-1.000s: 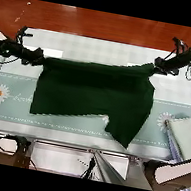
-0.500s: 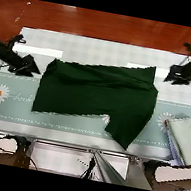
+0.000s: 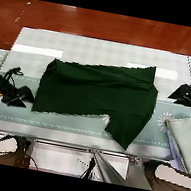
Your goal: Fold the shirts.
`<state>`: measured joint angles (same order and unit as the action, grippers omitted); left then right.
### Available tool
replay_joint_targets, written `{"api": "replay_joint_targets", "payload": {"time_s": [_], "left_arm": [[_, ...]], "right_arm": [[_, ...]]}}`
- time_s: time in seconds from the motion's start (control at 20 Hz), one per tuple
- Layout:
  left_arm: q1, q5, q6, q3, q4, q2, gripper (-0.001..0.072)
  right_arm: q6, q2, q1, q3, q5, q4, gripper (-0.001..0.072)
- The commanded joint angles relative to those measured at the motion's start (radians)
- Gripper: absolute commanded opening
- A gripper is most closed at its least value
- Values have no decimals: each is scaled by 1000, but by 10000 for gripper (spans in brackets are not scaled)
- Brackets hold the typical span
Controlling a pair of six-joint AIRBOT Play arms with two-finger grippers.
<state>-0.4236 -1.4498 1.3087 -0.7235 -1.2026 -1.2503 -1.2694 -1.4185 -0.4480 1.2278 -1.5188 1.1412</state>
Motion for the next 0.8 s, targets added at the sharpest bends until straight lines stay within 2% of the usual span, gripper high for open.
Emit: {"api": "replay_joint_targets", "payload": {"time_s": [0.0,0.15,0.2,0.25,0.35,0.4,0.55,0.75], "left_arm": [[-5,77,-14,95,22,10,627],[39,182,-14,120,105,5,625],[61,221,-13,122,135,2,600],[81,253,-10,122,162,-3,521],[124,294,4,122,193,-10,216],[142,299,2,121,192,-11,30],[142,287,-2,121,190,-9,36],[142,279,-45,121,190,-9,35]], "right_arm": [[45,26,-23,-92,60,-57,525],[54,26,-23,-94,69,-88,525],[55,26,-23,-93,69,-95,525],[55,26,-23,-93,69,-97,525],[55,26,-23,-93,67,-93,525],[56,26,-23,-94,60,-80,525],[55,36,-31,-127,57,20,524],[56,118,-73,-331,83,-22,530]]}}
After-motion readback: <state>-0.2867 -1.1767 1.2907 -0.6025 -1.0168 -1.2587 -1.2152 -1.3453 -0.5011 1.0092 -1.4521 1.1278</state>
